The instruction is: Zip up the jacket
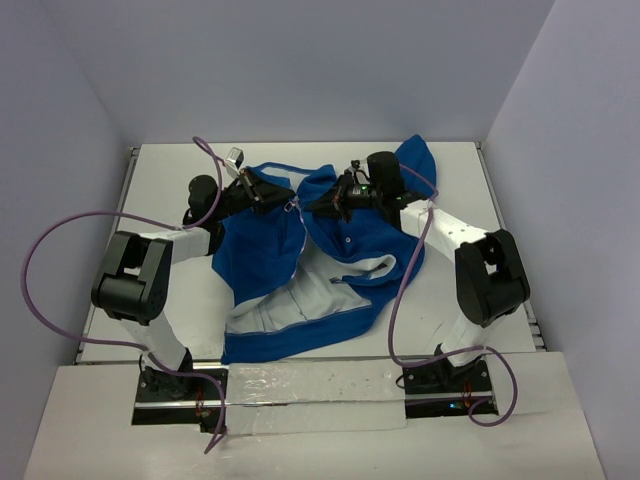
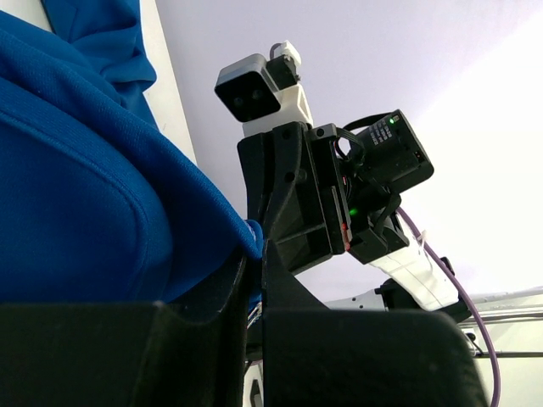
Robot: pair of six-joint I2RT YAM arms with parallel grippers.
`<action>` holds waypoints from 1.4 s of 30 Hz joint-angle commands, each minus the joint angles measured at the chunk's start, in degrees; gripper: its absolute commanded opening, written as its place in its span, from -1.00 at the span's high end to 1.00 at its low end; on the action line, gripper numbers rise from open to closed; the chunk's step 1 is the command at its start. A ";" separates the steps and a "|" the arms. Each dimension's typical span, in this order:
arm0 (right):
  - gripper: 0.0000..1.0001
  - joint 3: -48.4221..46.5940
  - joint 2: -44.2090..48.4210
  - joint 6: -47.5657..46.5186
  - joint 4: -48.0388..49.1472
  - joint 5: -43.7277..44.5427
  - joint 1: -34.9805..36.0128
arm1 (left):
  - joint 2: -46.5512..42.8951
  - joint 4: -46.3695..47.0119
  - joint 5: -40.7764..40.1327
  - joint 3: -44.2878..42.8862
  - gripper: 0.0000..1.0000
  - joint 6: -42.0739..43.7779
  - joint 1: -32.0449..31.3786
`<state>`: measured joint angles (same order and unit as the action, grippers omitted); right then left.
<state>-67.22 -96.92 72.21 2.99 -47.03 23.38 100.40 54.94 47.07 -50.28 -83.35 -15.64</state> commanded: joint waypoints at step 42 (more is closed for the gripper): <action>1.00 2.37 1.43 7.71 11.72 -4.71 0.71 | -2.40 2.89 0.10 -1.60 1.00 1.70 0.08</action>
<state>-63.42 -96.90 79.11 11.33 -49.49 23.40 100.38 55.02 47.07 -50.28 -83.11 -15.64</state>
